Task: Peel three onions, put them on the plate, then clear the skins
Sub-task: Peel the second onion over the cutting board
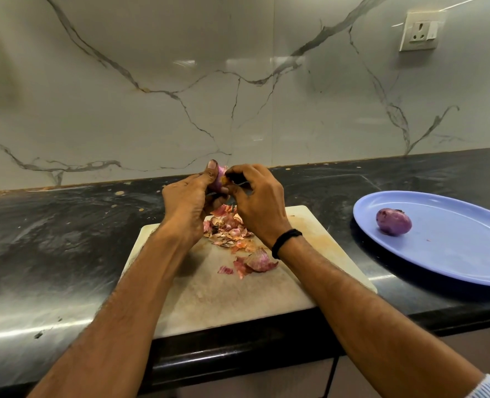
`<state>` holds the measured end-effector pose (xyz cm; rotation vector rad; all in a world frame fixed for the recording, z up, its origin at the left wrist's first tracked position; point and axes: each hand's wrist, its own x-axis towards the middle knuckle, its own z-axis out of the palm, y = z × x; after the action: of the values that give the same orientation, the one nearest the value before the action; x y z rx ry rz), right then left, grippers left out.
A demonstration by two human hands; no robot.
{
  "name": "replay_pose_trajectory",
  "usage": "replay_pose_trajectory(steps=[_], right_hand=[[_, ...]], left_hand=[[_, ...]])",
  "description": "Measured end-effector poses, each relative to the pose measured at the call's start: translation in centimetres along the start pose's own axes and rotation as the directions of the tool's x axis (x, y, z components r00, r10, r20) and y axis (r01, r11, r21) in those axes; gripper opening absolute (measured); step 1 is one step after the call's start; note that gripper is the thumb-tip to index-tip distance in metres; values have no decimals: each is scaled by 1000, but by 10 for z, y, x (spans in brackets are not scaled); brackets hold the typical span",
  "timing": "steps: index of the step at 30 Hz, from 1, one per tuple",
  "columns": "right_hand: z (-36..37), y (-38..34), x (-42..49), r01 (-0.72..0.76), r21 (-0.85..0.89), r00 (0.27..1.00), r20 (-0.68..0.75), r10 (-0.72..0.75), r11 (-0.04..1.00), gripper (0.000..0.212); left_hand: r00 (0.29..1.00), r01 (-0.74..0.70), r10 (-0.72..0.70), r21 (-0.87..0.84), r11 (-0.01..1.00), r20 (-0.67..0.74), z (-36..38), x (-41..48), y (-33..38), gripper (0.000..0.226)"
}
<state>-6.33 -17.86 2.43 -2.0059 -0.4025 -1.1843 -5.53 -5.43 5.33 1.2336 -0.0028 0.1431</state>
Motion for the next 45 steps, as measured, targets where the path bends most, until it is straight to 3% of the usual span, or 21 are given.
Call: replay_pose_trajectory(steps=[10,27,34,45], right_hand=[[-1,6,3,15,-9,998,-63,-16,1000,13],[-6,11,6,29,41,998,49,-31,999,11],[-1,13,5,105,-33,992,80,-102,994,10],[0,5,4,67,-7,997,32,-67,998,9]], left_hand=[[1000,-7,5,69,998,24,-3,3,-1,32],[997,-1,-11,160,987,73,-9,3,4,38],[998,36,-44,126,991,55,-9,4,6,42],[983,184,-178,-131,974,55,-4,0,8,46]])
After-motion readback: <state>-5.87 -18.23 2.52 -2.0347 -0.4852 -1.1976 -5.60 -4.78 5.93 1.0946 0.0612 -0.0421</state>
